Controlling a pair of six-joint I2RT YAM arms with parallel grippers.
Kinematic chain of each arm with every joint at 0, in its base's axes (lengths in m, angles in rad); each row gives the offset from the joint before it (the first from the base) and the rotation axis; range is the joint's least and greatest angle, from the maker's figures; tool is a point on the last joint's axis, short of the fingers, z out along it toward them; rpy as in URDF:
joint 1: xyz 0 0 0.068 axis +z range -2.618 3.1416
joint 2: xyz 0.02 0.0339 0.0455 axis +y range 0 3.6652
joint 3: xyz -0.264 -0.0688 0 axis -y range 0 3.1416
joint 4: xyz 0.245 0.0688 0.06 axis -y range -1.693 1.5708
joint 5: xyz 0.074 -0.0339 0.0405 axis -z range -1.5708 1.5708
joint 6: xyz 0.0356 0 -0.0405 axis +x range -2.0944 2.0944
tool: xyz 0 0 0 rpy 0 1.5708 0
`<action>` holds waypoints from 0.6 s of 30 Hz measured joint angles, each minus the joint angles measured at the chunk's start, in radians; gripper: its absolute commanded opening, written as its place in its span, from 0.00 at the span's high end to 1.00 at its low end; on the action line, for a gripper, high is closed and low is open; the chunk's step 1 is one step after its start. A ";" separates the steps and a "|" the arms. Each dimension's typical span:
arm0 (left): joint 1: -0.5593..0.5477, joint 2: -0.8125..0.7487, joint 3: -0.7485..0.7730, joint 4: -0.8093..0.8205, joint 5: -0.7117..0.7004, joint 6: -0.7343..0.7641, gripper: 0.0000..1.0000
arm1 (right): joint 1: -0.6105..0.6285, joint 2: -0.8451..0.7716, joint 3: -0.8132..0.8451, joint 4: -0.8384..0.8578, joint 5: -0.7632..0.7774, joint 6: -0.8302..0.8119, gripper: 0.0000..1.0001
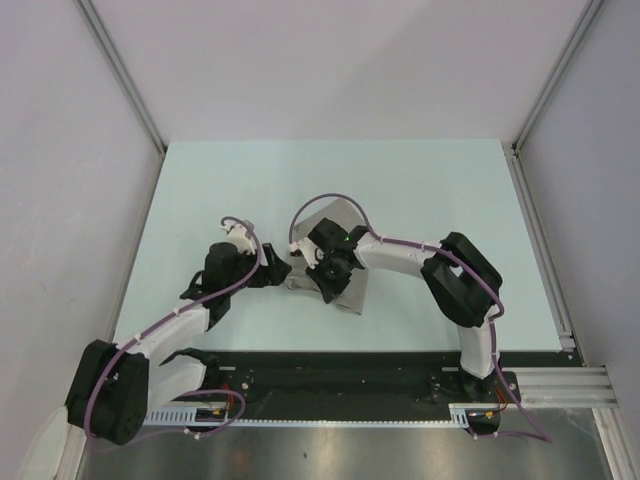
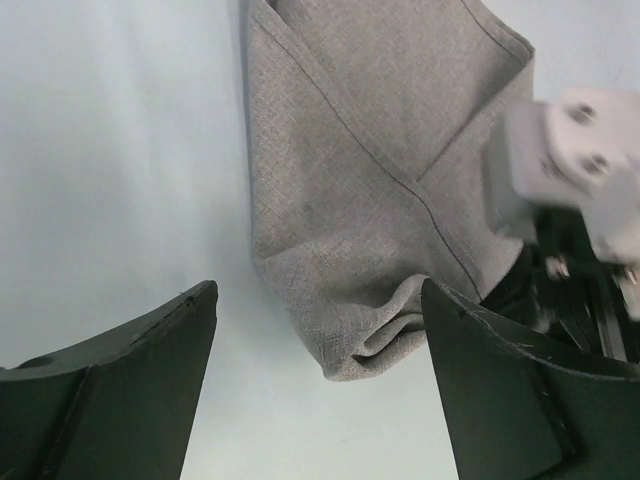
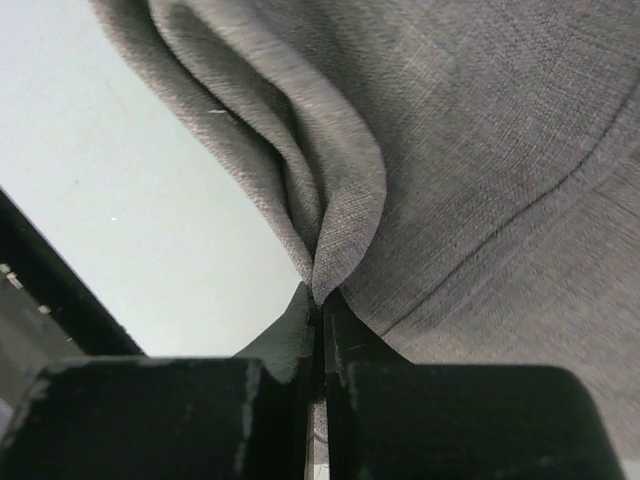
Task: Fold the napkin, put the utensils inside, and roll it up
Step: Roll the napkin with the utensil
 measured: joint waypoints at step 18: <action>-0.051 0.022 -0.021 0.048 0.082 0.028 0.20 | -0.199 0.200 0.163 -0.161 -0.431 -0.012 1.00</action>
